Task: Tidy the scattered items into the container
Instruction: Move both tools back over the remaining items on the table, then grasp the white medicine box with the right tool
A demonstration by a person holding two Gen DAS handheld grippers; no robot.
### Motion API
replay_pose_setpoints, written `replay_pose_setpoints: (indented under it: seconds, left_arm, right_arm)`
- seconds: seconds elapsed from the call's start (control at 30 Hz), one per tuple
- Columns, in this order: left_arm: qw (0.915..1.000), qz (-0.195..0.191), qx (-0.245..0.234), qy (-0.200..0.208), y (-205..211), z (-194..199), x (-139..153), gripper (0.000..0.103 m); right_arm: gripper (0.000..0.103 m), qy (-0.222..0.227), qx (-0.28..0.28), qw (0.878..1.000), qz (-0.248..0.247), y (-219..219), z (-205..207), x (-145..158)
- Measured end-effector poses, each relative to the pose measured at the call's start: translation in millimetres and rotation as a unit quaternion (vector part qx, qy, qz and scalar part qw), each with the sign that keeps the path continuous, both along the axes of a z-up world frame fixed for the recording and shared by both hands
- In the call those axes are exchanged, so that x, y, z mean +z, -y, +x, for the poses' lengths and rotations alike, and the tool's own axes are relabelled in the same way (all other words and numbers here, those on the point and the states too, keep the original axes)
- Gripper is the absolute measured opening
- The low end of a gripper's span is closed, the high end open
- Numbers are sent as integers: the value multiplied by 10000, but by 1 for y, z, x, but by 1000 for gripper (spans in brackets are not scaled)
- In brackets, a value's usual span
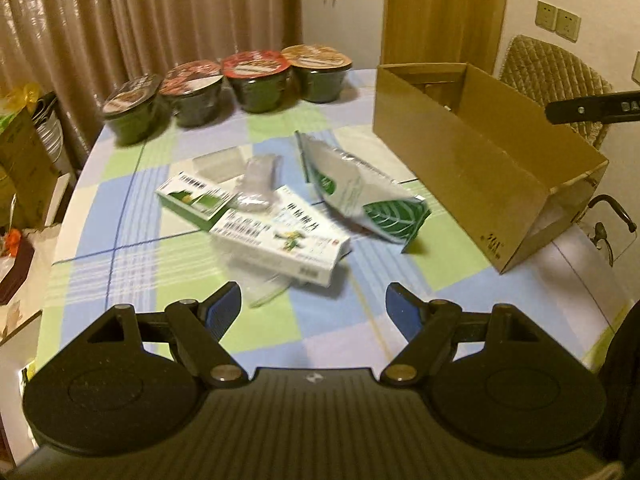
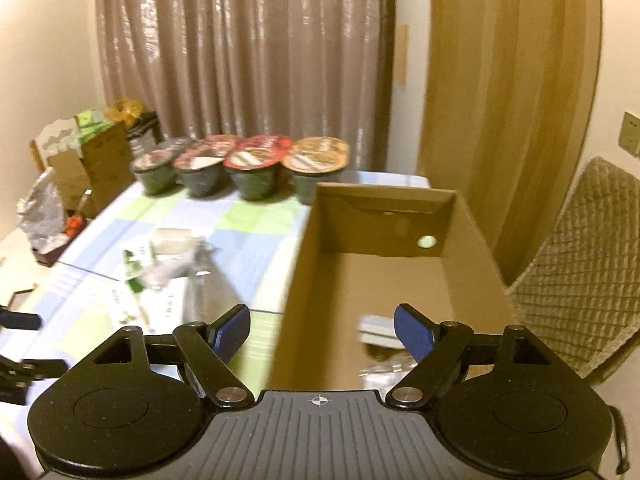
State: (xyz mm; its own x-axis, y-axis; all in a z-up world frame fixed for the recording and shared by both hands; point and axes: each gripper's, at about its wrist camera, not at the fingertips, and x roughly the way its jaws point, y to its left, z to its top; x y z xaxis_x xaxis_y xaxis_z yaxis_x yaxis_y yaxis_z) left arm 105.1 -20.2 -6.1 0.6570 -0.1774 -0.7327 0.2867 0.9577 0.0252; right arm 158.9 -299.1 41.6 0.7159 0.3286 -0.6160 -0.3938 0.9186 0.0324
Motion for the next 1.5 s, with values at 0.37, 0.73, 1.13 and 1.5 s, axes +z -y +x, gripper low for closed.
replay_pose_setpoints:
  seconds: [0.37, 0.73, 1.13, 1.5]
  left_arm:
    - [9995, -81, 289, -112, -35, -14, -10, 76]
    - [9990, -125, 416, -105, -45, 9, -20, 76]
    - [9983, 12, 562, -127, -50, 44, -48, 76]
    - [9974, -12, 710, -144, -57, 61, -76, 76]
  right_arm:
    - [85, -287, 913, 9949, -319, -64, -29, -26]
    - [85, -489, 1463, 9863, -585, -102, -15, -50]
    - [84, -635, 2378, 9648, -927, -159, 33, -83]
    - [84, -922, 3116, 9392, -1108, -212, 65, -115]
